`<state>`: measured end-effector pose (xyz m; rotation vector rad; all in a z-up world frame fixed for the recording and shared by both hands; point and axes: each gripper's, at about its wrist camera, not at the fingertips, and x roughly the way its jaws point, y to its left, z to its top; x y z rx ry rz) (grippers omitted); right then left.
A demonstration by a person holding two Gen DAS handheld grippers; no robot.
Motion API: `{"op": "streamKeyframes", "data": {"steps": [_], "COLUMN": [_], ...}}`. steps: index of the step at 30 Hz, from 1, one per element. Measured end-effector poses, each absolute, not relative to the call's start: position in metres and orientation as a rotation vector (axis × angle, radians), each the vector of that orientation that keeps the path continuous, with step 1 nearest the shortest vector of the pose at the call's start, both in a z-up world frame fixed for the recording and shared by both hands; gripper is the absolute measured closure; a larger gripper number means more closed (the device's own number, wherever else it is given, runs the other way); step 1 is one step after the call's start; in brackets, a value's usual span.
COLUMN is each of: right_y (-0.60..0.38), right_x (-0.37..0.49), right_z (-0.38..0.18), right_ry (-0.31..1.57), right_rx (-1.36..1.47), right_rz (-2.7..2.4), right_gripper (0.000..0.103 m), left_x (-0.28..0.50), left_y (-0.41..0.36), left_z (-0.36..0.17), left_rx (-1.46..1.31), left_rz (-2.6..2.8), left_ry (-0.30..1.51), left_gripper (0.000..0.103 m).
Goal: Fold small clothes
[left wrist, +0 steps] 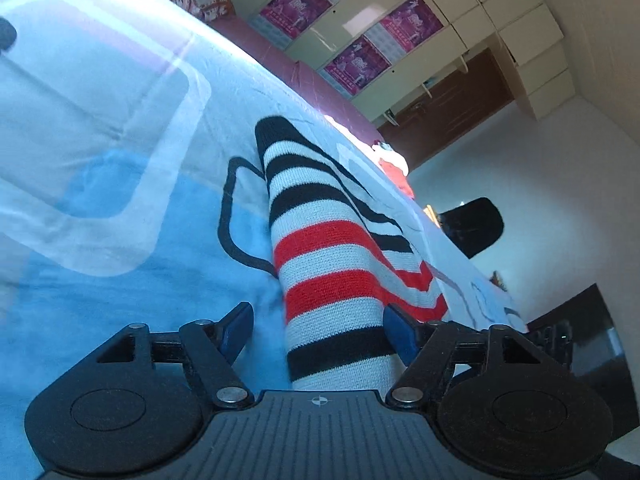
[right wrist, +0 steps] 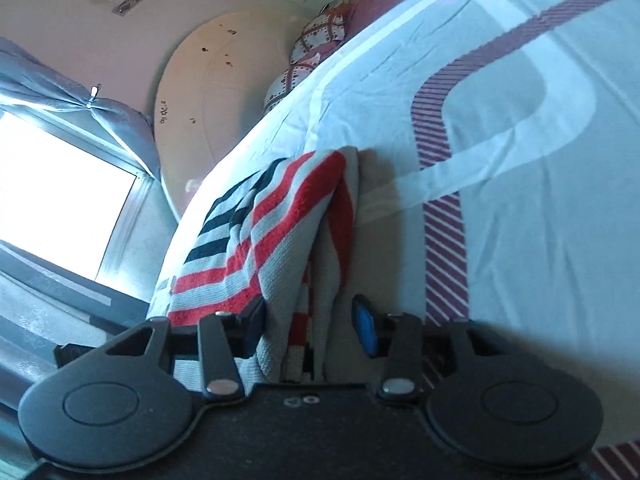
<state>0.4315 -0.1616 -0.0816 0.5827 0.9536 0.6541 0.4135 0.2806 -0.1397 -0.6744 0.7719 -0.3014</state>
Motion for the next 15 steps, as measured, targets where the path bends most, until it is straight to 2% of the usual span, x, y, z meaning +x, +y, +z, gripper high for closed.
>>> {"op": "streamKeyframes", "data": {"steps": [3, 7, 8, 10, 11, 13, 15], "right_y": [-0.153, -0.118, -0.112, -0.099, -0.089, -0.079, -0.074], "right_x": [0.408, 0.371, 0.363, 0.35, 0.346, 0.346, 0.341], "right_z": [-0.041, -0.011, -0.011, -0.02, -0.027, -0.043, -0.047], "right_ry": [0.86, 0.771, 0.776, 0.786, 0.814, 0.859, 0.837], "right_rx": [0.445, 0.344, 0.297, 0.161, 0.076, -0.017, -0.046], "right_rz": [0.623, 0.715, 0.716, 0.696, 0.655, 0.603, 0.587], "right_gripper": [0.055, 0.064, 0.067, 0.083, 0.085, 0.103, 0.103], "left_x": [0.406, 0.379, 0.375, 0.368, 0.366, 0.363, 0.354], "left_y": [0.272, 0.258, 0.252, 0.236, 0.226, 0.209, 0.199], "left_z": [-0.12, -0.094, -0.091, -0.09, -0.091, -0.097, -0.107], "left_rx": [-0.569, -0.577, -0.574, -0.502, -0.427, -0.249, -0.131], "left_rz": [-0.266, -0.331, -0.332, -0.319, -0.299, -0.23, -0.196], "left_ry": [0.773, 0.674, 0.665, 0.681, 0.691, 0.745, 0.789], "left_gripper": [0.033, 0.033, 0.033, 0.033, 0.033, 0.033, 0.033]}}
